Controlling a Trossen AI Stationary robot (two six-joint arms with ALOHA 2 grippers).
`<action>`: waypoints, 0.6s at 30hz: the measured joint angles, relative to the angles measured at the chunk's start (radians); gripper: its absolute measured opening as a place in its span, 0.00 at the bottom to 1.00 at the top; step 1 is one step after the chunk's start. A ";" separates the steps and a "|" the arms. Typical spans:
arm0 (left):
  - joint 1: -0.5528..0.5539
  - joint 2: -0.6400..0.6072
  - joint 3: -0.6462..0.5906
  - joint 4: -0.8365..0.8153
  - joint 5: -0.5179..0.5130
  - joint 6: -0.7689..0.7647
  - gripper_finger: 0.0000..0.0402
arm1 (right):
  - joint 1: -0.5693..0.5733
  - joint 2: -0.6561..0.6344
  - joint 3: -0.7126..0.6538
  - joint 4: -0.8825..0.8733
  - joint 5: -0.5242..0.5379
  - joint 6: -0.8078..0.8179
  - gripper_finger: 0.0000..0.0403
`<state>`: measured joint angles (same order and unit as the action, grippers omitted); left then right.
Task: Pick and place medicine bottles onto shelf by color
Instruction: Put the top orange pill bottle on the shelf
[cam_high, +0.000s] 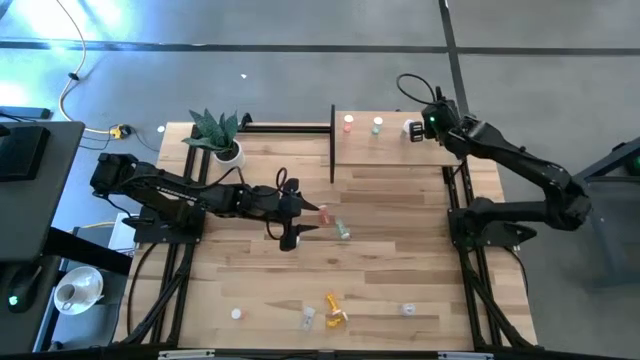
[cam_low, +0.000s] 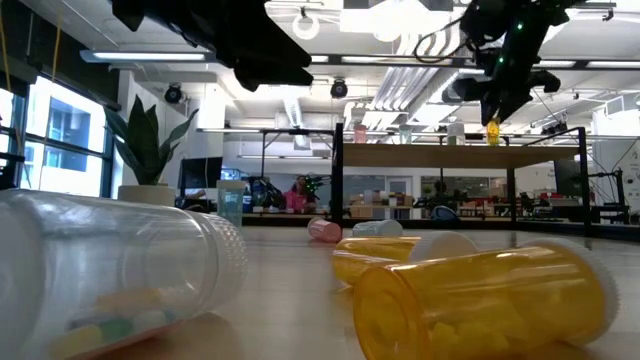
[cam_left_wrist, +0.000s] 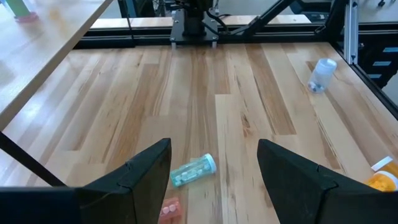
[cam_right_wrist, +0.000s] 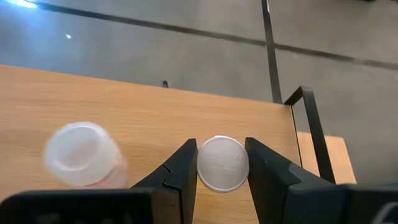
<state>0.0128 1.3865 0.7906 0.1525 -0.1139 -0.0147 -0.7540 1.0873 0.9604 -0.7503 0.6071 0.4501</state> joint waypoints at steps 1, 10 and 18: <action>0.000 0.000 0.000 0.000 0.000 0.000 0.57 | -0.008 0.005 0.000 -0.008 -0.005 0.007 0.25; 0.000 0.000 0.000 0.000 -0.002 0.000 0.57 | -0.046 0.018 0.000 -0.061 -0.014 0.042 0.25; 0.000 0.000 0.000 0.001 -0.002 0.000 0.57 | -0.046 0.018 0.000 -0.061 -0.013 0.040 0.29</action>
<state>0.0127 1.3869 0.7906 0.1531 -0.1162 -0.0147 -0.8001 1.1053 0.9604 -0.8108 0.5938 0.4900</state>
